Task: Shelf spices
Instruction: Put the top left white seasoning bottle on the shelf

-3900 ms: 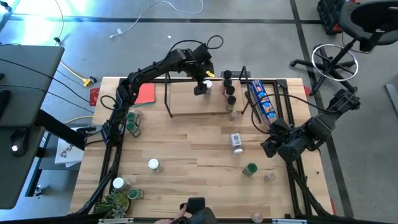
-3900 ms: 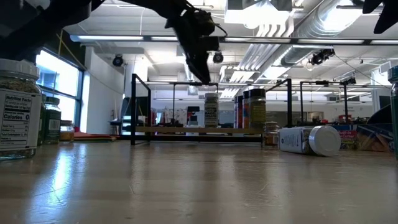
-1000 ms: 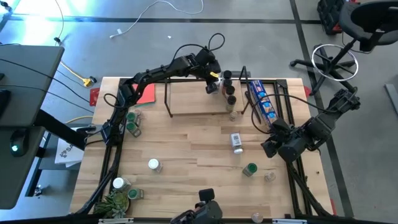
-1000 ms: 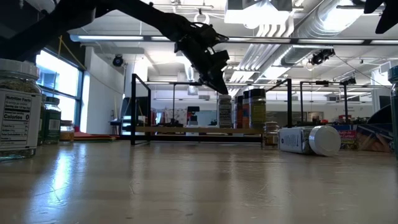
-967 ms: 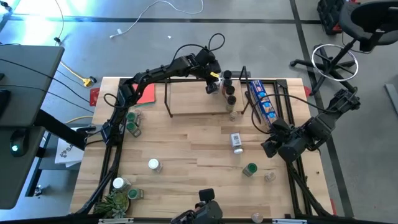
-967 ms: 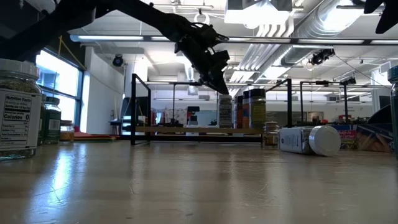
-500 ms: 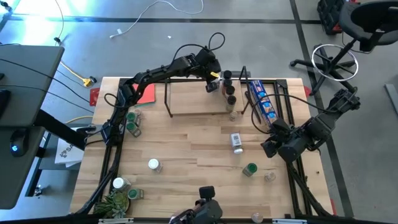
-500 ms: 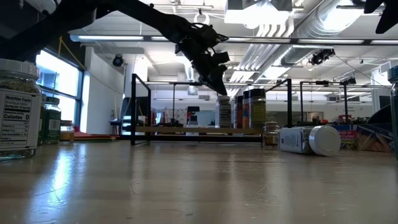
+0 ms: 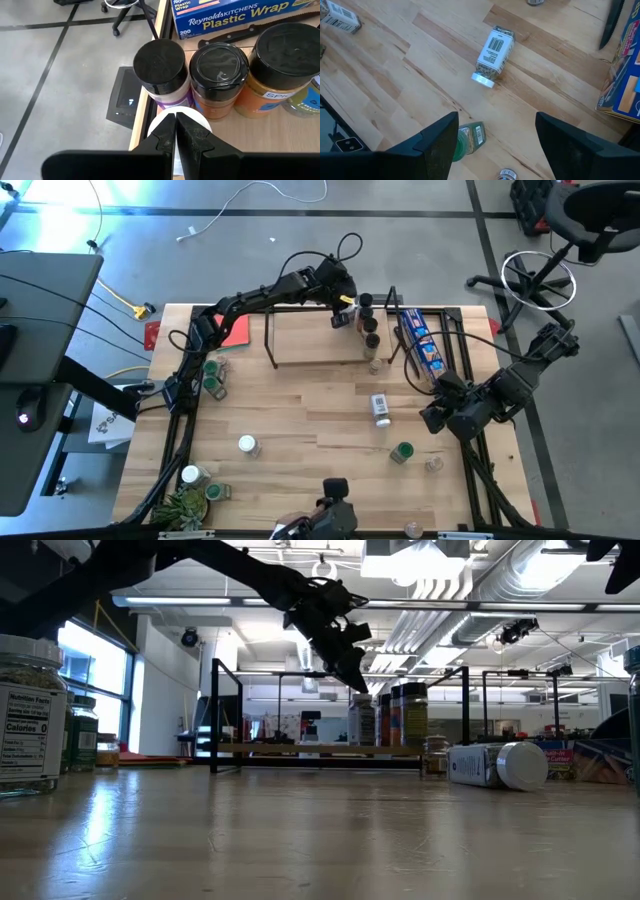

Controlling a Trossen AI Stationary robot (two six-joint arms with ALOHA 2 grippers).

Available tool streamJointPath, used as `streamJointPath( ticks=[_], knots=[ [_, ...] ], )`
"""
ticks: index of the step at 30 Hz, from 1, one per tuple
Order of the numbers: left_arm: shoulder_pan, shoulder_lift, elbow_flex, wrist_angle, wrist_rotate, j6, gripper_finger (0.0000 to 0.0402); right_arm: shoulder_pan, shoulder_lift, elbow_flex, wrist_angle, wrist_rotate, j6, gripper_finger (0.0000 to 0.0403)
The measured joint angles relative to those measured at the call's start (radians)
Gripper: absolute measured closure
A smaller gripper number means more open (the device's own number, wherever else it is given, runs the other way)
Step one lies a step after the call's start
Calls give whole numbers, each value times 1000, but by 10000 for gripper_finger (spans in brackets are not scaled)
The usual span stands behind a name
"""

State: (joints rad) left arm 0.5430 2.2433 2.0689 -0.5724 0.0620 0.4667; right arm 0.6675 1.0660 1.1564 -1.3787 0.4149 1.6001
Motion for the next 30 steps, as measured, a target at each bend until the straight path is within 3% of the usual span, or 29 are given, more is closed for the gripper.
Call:
streamJointPath(
  ticks=[30],
  knots=[
    [-2, -44, 0, 25, 6, -1, 393, 0, 0, 0, 7, -2, -2, 144]
  ],
)
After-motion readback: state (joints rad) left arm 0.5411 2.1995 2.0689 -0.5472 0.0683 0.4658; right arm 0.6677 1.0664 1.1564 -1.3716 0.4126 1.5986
